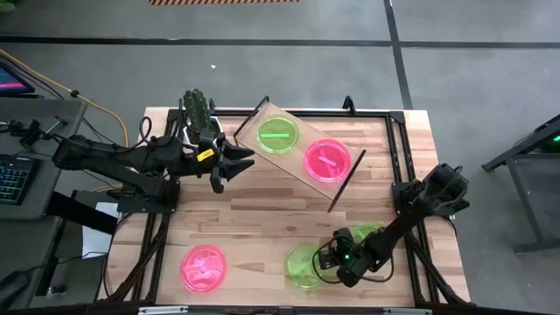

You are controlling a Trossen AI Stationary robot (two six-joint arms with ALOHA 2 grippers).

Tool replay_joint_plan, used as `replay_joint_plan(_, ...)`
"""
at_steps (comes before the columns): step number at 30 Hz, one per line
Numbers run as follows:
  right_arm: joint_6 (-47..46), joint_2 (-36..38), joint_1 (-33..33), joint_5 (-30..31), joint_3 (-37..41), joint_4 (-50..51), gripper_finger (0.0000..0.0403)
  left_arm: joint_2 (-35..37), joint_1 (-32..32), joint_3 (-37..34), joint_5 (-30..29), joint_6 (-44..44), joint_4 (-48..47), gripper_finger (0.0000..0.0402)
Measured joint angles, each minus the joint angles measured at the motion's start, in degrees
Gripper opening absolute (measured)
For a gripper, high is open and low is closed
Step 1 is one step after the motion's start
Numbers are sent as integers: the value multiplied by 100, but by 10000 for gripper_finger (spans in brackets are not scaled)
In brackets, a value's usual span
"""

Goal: Place and stack plates onto a shelf
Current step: Stack the left light green plate on top of the light green plate on the shelf

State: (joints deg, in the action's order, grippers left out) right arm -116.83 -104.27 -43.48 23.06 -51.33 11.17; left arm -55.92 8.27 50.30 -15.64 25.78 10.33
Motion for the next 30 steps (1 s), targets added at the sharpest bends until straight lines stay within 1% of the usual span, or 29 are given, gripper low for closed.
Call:
replay_joint_plan(4, 54, 126, -39, 32, 22, -375, 3, 57, 0, -1, 0, -10, -12, 175)
replay_joint_plan(10, 778, 484, -131, 391, 22, -1283, 1, 287, 0, 4, -8, -96, 36, 175)
replay_joint_plan(14, 1354, 597, -117, 585, 20, -2100, 0, 493, -39, 4, -24, -146, 24, 175)
replay_joint_plan(17, 1663, 597, -47, 849, 20, -2761, 0, 629, -39, 4, -34, -144, 33, 175)
replay_joint_plan(21, 2252, 603, 241, 1239, 20, -3833, 0, 817, -38, 4, -33, -144, 38, 175)
replay_joint_plan(23, 2772, 635, 477, 1201, 20, -4476, 0, 897, -38, 4, -31, -146, 36, 175)
replay_joint_plan(26, 3522, 772, 932, 899, 17, -5183, 0, 996, -37, 4, -31, -144, 34, 175)
replay_joint_plan(28, 3914, 981, 1275, 665, 17, -5321, 0, 1034, -37, 4, -31, -144, 38, 175)
replay_joint_plan(30, 4255, 1284, 1637, 413, 16, -5255, 0, 1064, -37, 4, -28, -142, 34, 175)
